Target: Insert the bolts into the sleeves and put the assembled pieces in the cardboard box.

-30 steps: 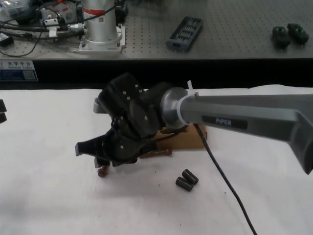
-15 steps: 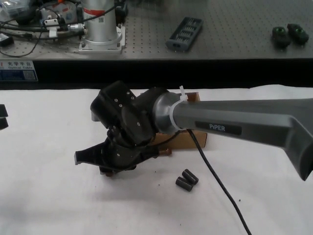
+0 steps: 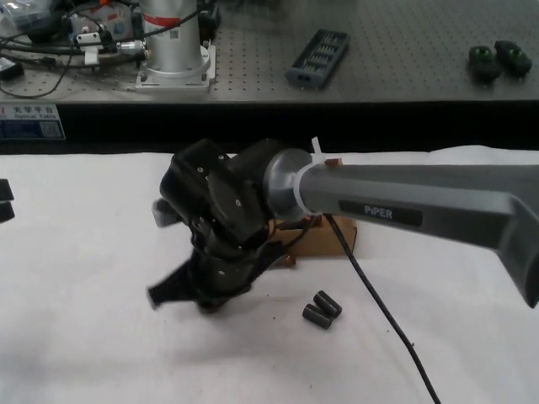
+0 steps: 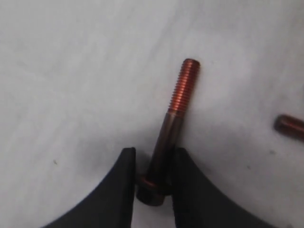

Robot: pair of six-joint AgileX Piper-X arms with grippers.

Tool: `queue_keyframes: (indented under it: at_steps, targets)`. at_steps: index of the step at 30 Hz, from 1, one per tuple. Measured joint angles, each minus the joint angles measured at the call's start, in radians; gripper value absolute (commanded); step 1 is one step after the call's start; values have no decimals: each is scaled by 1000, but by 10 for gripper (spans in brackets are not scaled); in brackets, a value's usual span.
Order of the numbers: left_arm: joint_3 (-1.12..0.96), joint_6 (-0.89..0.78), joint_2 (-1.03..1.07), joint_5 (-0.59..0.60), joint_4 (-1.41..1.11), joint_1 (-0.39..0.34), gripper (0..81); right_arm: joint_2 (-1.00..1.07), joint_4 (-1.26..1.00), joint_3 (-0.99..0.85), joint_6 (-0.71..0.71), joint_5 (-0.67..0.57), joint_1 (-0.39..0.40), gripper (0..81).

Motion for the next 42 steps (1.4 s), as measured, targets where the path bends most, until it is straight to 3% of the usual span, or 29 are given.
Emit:
queue_keyframes:
  at_steps: [9, 15, 20, 24, 26, 30, 36, 42]
  targets:
    - [0, 29, 0, 173, -31, -35, 178, -105, 155, 123, -198, 62, 2, 106]
    - [0, 189, 0, 110, -105, -80, 178, -205, 142, 250, -248, 45, 15, 106]
    - [0, 209, 0, 89, -168, -80, 188, -321, 29, 393, -257, -33, 50, 106]
    - [0, 209, 15, 118, -180, -84, 243, -357, -15, 413, -264, -52, 78, 117]
    - [0, 223, 27, 138, -177, -91, 281, -368, -33, 413, -291, -78, 93, 181]
    - [0, 280, 37, 165, -162, -110, 334, -369, -9, 416, -321, -133, 100, 410]
    - [0, 453, 37, 188, -147, -185, 351, -372, 124, 418, -324, -44, 95, 295]
    - [0, 669, 37, 194, -59, -279, 387, -407, 133, 443, -312, -23, 50, 296]
